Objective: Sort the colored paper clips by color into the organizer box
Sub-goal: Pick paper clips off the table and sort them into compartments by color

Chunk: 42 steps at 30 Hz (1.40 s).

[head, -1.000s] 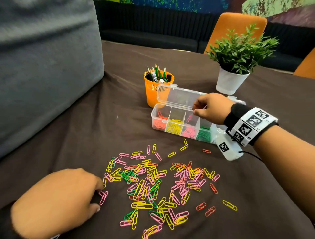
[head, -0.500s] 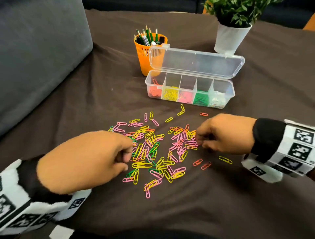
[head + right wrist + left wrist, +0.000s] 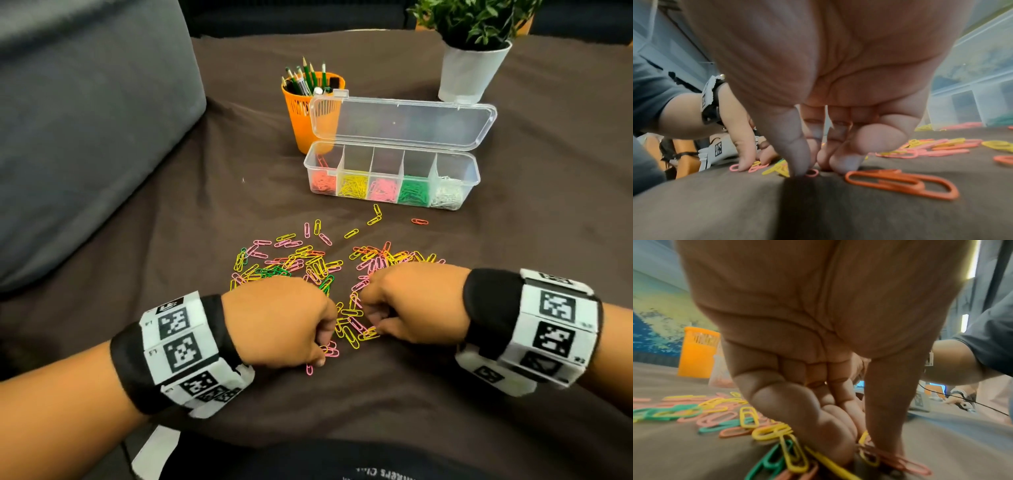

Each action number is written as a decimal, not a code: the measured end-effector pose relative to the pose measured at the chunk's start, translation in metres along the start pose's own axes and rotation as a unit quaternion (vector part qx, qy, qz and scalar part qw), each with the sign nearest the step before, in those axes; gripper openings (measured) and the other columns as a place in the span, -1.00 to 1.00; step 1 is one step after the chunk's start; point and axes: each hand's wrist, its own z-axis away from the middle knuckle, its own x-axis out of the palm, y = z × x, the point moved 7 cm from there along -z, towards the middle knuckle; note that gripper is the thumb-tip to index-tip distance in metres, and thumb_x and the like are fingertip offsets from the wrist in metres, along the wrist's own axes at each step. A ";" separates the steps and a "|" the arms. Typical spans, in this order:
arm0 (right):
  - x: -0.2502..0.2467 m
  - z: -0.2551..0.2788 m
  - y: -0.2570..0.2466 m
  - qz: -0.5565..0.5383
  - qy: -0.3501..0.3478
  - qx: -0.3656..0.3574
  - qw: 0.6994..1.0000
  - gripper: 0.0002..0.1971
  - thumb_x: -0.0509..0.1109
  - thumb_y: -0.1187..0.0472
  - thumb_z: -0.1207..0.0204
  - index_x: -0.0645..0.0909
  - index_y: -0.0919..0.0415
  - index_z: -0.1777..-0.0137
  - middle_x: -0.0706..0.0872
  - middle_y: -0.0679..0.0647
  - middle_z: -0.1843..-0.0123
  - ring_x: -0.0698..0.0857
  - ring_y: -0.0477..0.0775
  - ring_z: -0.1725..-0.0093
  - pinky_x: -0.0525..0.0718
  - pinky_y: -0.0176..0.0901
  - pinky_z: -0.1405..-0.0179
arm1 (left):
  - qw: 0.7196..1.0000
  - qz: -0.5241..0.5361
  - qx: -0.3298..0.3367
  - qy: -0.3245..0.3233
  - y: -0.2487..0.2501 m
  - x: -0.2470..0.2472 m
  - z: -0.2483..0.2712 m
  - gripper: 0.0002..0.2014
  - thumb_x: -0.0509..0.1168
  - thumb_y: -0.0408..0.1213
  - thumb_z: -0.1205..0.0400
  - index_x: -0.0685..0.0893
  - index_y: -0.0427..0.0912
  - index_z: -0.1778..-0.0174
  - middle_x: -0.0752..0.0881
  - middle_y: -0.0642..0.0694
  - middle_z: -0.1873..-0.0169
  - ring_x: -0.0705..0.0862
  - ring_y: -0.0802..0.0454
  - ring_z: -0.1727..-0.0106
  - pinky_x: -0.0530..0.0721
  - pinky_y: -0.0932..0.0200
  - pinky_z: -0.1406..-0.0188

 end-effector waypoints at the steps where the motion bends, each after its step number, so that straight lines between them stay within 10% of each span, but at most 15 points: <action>1: 0.000 0.001 0.000 -0.006 -0.003 -0.003 1.000 -0.98 0.34 0.14 -0.48 0.55 0.00 0.16 0.66 -0.07 0.15 0.61 0.01 0.15 0.65 -0.03 0.07 | 1.000 0.019 0.001 -0.006 -0.002 0.002 0.001 -0.80 0.47 0.03 -0.53 0.67 0.04 0.08 0.77 0.14 0.26 0.66 0.22 0.22 0.62 0.20 0.18; 7: -0.011 0.012 0.014 -0.131 0.033 0.028 0.990 -0.95 0.40 0.23 -0.41 0.57 0.10 0.23 0.65 -0.09 0.35 0.55 -0.17 0.39 0.50 -0.38 0.34 | 0.977 0.210 0.011 0.032 -0.015 -0.014 0.015 -0.83 0.55 -0.11 -0.52 0.70 -0.05 0.23 0.71 0.20 0.41 0.59 0.32 0.43 0.56 0.29 0.31; 13: -0.020 0.022 0.038 -0.309 0.105 0.050 0.944 -0.81 0.49 0.43 -0.42 0.62 0.12 0.18 0.67 0.00 0.35 0.56 -0.14 0.41 0.59 -0.29 0.33 | 0.939 0.328 -0.037 0.095 -0.050 -0.019 0.018 -0.83 0.59 -0.25 -0.50 0.70 -0.07 0.25 0.78 -0.08 0.37 0.69 0.13 0.38 0.67 0.06 0.22; 22: -0.023 0.021 0.024 -0.016 0.097 0.090 0.991 -0.88 0.41 -0.02 -0.46 0.63 -0.02 0.15 0.64 -0.12 0.16 0.62 -0.09 0.14 0.63 -0.09 0.04 | 0.955 0.262 -0.098 0.099 -0.068 -0.021 0.024 -0.92 0.46 -0.25 -0.60 0.70 -0.05 0.19 0.80 0.05 0.40 0.72 0.28 0.44 0.54 0.41 0.40; 29: -0.004 0.004 0.007 0.013 0.053 0.092 0.994 -0.86 0.28 0.07 -0.52 0.49 0.02 0.26 0.63 -0.08 0.25 0.58 0.03 0.19 0.58 -0.14 0.15 | 0.918 0.365 -0.123 0.095 -0.075 -0.017 0.026 -0.95 0.26 -0.24 -0.74 0.54 -0.08 0.03 0.85 -0.09 0.29 0.80 0.03 0.34 0.62 0.11 0.37; 36: -0.019 -0.008 -0.025 0.014 0.087 0.048 0.995 -0.85 0.25 0.02 -0.48 0.52 0.07 0.21 0.64 -0.02 0.23 0.63 0.11 0.17 0.68 -0.02 0.13 | 0.977 0.042 -0.162 0.131 -0.071 -0.031 0.036 -0.92 0.43 -0.02 -0.53 0.70 0.11 0.15 0.72 0.18 0.31 0.64 0.25 0.22 0.54 0.20 0.26; 42: -0.011 -0.044 -0.062 0.051 0.025 0.028 0.998 -0.79 0.35 0.01 -0.56 0.51 0.11 0.21 0.62 0.07 0.21 0.61 0.21 0.16 0.62 -0.08 0.15 | 0.989 -0.049 -0.129 0.056 -0.039 -0.014 0.027 -0.75 0.39 0.05 -0.52 0.74 -0.07 0.13 0.75 -0.02 0.26 0.71 -0.02 0.16 0.60 0.18 0.27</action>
